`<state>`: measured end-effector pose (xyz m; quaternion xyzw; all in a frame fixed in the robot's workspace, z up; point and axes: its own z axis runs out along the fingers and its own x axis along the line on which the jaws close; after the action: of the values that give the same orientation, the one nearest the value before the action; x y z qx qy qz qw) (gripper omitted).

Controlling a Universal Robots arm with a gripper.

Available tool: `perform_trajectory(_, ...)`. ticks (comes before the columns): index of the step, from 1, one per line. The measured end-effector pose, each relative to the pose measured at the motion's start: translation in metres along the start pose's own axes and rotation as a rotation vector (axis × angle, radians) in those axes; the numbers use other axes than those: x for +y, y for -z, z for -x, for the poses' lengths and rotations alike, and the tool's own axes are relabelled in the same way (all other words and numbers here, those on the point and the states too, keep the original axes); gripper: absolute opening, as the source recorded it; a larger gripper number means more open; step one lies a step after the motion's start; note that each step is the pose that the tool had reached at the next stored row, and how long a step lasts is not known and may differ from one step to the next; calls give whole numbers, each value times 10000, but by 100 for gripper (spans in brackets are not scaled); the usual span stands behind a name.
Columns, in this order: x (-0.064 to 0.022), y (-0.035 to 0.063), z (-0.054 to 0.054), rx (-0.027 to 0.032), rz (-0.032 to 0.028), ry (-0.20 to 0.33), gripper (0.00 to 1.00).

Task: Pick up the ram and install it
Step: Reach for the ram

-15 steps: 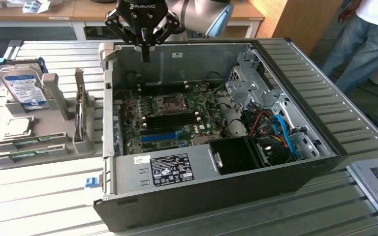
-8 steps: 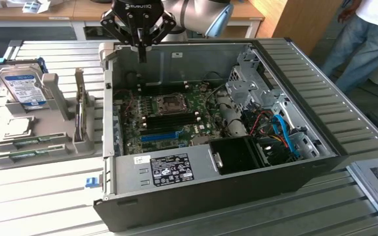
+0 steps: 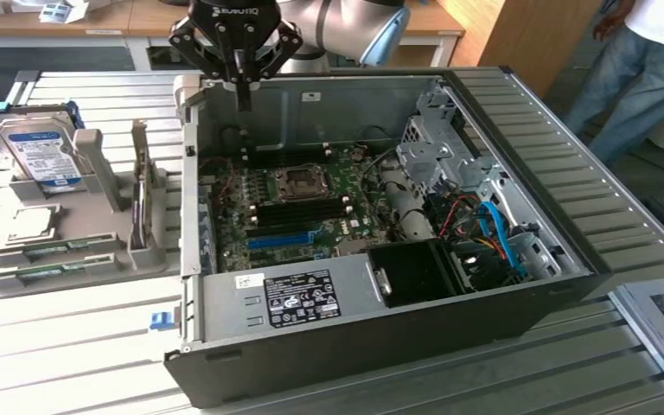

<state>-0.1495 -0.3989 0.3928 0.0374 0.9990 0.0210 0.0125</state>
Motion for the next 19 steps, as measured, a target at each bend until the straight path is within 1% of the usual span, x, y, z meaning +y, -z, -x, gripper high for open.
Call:
perform_trajectory(12,-7,-7,-81,0,-8,0,10)
perform_trajectory(16,-10,-10,-134,0,-13,-1,10)
perform_trajectory(19,-13,-10,-166,-1,-27,1,10)
